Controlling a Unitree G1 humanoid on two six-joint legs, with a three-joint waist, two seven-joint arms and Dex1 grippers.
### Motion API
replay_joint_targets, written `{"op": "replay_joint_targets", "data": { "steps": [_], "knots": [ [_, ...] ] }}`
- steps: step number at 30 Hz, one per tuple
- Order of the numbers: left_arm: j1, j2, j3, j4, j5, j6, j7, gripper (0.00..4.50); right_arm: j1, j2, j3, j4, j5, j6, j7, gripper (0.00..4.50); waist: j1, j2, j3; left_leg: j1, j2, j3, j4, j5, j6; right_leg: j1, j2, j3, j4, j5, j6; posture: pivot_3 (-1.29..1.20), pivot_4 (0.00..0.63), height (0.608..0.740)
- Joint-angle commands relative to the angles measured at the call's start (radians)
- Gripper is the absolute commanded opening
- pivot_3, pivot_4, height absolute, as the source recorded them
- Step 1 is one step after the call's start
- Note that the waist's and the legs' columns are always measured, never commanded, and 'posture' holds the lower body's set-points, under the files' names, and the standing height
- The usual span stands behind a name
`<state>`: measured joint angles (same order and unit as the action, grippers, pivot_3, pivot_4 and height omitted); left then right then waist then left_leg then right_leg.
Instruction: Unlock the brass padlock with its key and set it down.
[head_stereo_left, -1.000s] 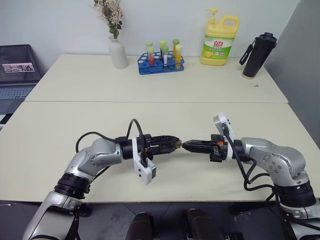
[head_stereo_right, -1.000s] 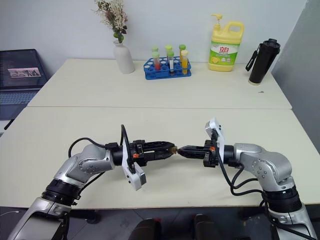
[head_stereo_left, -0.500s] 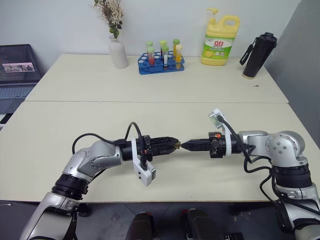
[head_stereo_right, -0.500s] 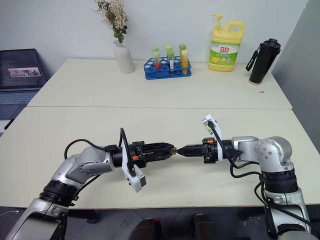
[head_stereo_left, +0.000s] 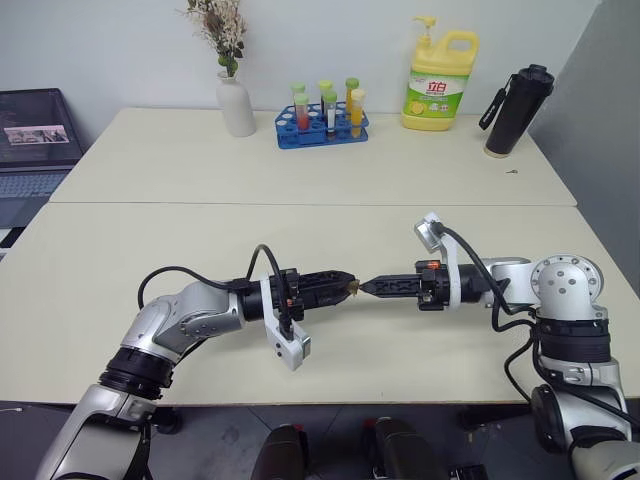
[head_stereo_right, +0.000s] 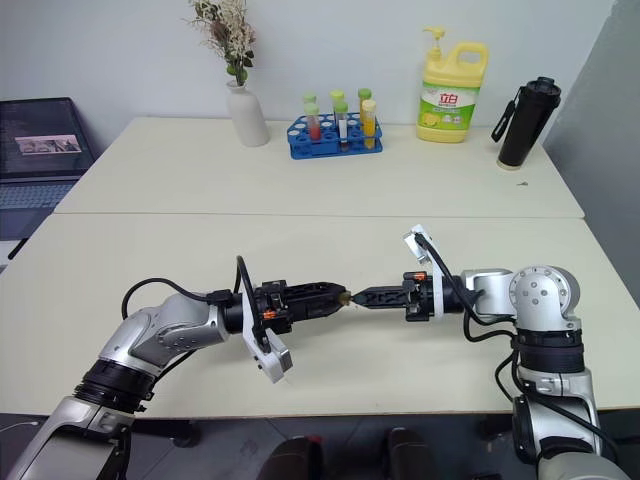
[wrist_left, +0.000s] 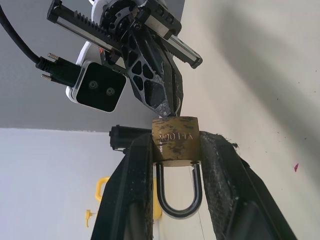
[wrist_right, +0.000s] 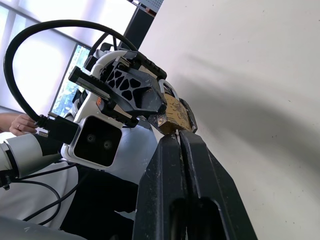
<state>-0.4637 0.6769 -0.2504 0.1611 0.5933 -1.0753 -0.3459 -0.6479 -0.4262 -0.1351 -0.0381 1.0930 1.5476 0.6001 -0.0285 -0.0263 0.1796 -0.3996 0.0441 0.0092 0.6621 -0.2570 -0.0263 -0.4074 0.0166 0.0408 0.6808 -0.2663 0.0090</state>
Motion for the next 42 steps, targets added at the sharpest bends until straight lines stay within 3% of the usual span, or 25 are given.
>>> {"op": "replay_joint_targets", "data": {
  "steps": [1, 3, 6, 8, 11, 14, 27, 35, 38, 40, 42],
  "knots": [
    [0.003, 0.013, -0.018, -0.009, 0.01, -0.011, -0.001, 0.96, -0.02, -0.019, -0.003, -0.077, -0.01, -0.072, 0.028, 0.0, 0.0, 0.0, 0.0, 0.0, 0.0, 0.0, 0.0, 0.0, 0.0, 0.0, 0.0, 0.0, 0.0, 0.0, 0.0, 0.0, 0.15, 0.74],
    [0.004, 0.013, -0.02, -0.009, 0.011, -0.012, 0.003, 0.96, -0.011, -0.028, 0.016, -0.098, -0.033, -0.104, 0.041, 0.0, 0.0, 0.0, 0.0, 0.0, 0.0, 0.0, 0.0, 0.0, 0.0, -0.001, 0.0, 0.0, 0.0, 0.0, 0.001, 0.0, 0.15, 0.74],
    [0.006, 0.013, -0.023, -0.005, 0.004, -0.012, 0.005, 0.96, 0.028, -0.069, 0.081, -0.173, -0.1, -0.218, 0.096, 0.6, 0.0, 0.0, 0.0, 0.0, 0.0, 0.0, 0.0, 0.0, 0.0, -0.001, 0.0, 0.0, 0.0, 0.0, 0.001, 0.0, 0.15, 0.74],
    [0.005, 0.014, -0.026, -0.004, 0.003, -0.01, 0.007, 0.96, 0.039, -0.077, 0.095, -0.185, -0.113, -0.254, 0.117, 1.23, 0.0, 0.0, 0.0, -0.001, 0.0, 0.0, 0.0, 0.0, 0.0, -0.001, 0.0, 0.0, 0.0, -0.001, 0.001, 0.0, 0.15, 0.74],
    [0.006, 0.013, -0.028, -0.006, -0.004, 0.001, 0.007, 0.96, 0.065, -0.185, 0.193, -0.26, -0.263, -0.463, 0.248, 2.35, 0.0, 0.0, 0.0, -0.001, 0.0, 0.0, 0.0, 0.0, 0.0, -0.001, 0.0, 0.0, 0.0, -0.001, 0.001, 0.0, 0.15, 0.74],
    [0.001, 0.011, -0.027, -0.002, -0.009, 0.006, 0.007, 0.96, 0.117, -0.248, 0.208, -0.321, -0.288, -0.559, 0.341, 3.35, 0.002, 0.0, 0.0, -0.001, -0.001, 0.0, 0.0, 0.0, 0.0, -0.001, 0.0, -0.001, 0.0, -0.001, 0.001, 0.0, 0.15, 0.74],
    [-0.012, 0.001, -0.025, -0.002, -0.019, 0.018, 0.016, 0.96, 0.197, -0.092, 0.275, -0.298, -0.417, -0.693, 0.227, 3.36, 0.0, 0.0, 0.0, 0.0, 0.0, 0.0, 0.0, 0.0, 0.0, -0.001, 0.0, 0.0, 0.0, -0.001, 0.001, 0.0, 0.15, 0.74],
    [-0.005, -0.004, -0.022, -0.01, -0.019, 0.032, 0.019, 0.96, 0.187, -0.055, 0.253, -0.274, -0.385, -0.656, 0.218, 3.36, 0.0, 0.0, 0.0, 0.0, 0.0, 0.0, 0.0, 0.0, 0.0, -0.001, 0.0, 0.0, 0.0, 0.0, 0.001, 0.0, 0.15, 0.74],
    [-0.004, -0.007, -0.023, -0.016, -0.018, 0.036, 0.018, 0.96, 0.183, -0.045, 0.254, -0.271, -0.381, -0.652, 0.214, 2.79, 0.0, 0.0, 0.0, 0.0, 0.0, 0.0, 0.0, 0.0, 0.0, -0.001, 0.0, 0.0, 0.0, 0.0, 0.001, 0.0, 0.15, 0.74],
    [-0.003, -0.008, -0.024, -0.018, -0.018, 0.037, 0.017, 0.96, 0.181, -0.038, 0.254, -0.271, -0.379, -0.649, 0.214, 1.95, 0.0, 0.0, 0.0, 0.0, 0.0, 0.0, 0.0, 0.0, 0.0, -0.001, 0.0, 0.0, 0.0, 0.0, 0.0, 0.0, 0.15, 0.74],
    [-0.002, -0.007, -0.024, -0.019, -0.019, 0.038, 0.016, 0.96, 0.181, -0.035, 0.254, -0.271, -0.38, -0.648, 0.215, 1.47, 0.0, 0.0, 0.0, 0.0, 0.0, 0.0, 0.0, 0.0, 0.0, -0.001, 0.0, 0.0, 0.0, 0.0, 0.001, 0.0, 0.15, 0.74]
  ]
}}
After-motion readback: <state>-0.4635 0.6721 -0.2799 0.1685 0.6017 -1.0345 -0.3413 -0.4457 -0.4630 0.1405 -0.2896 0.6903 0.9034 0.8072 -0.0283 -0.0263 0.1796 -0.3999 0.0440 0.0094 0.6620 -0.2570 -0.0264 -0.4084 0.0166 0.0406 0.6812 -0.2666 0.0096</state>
